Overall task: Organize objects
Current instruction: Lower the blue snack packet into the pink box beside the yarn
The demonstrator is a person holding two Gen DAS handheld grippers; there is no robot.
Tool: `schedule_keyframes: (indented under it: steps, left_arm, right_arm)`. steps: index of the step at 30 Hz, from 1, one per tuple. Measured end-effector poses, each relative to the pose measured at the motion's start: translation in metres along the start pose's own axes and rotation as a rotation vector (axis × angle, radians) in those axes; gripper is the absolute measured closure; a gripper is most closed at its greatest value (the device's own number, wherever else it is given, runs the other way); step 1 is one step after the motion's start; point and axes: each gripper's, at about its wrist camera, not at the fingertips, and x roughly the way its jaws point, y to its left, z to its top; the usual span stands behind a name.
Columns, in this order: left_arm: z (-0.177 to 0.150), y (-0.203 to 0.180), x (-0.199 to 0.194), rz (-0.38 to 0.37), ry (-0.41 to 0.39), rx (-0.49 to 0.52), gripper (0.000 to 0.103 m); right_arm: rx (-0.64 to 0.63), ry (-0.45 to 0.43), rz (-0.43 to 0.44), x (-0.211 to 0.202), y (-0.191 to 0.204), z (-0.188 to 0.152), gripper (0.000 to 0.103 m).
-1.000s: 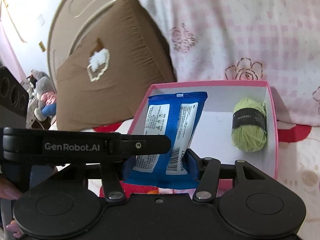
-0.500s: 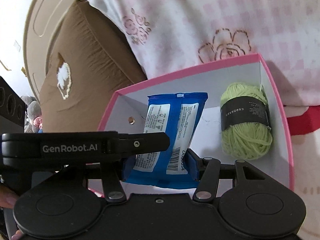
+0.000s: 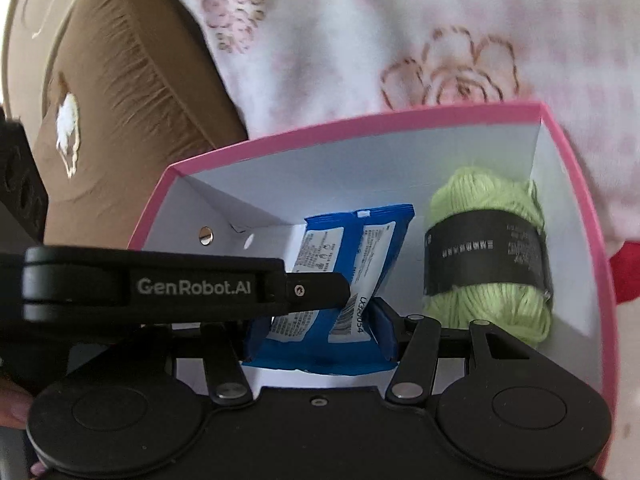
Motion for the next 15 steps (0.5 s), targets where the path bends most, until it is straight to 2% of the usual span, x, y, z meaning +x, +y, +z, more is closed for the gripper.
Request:
schedule_keyframes:
  steps: [6,13,15]
  left_arm:
    - [0.003,0.002,0.012,0.019,0.022,-0.02,0.07]
    - [0.001,0.0,0.024,0.059,0.041,-0.031,0.072]
    - [0.002,-0.003,0.024,0.068,0.043,-0.024,0.072]
  right_arm:
    - [-0.028,-0.013,-0.027,0.005,0.003,-0.002,0.045]
    - [-0.005,0.037,-0.087,0.016,-0.001,-0.002,0.055]
    - [-0.014,0.031,-0.108,0.01,-0.006,-0.006,0.061]
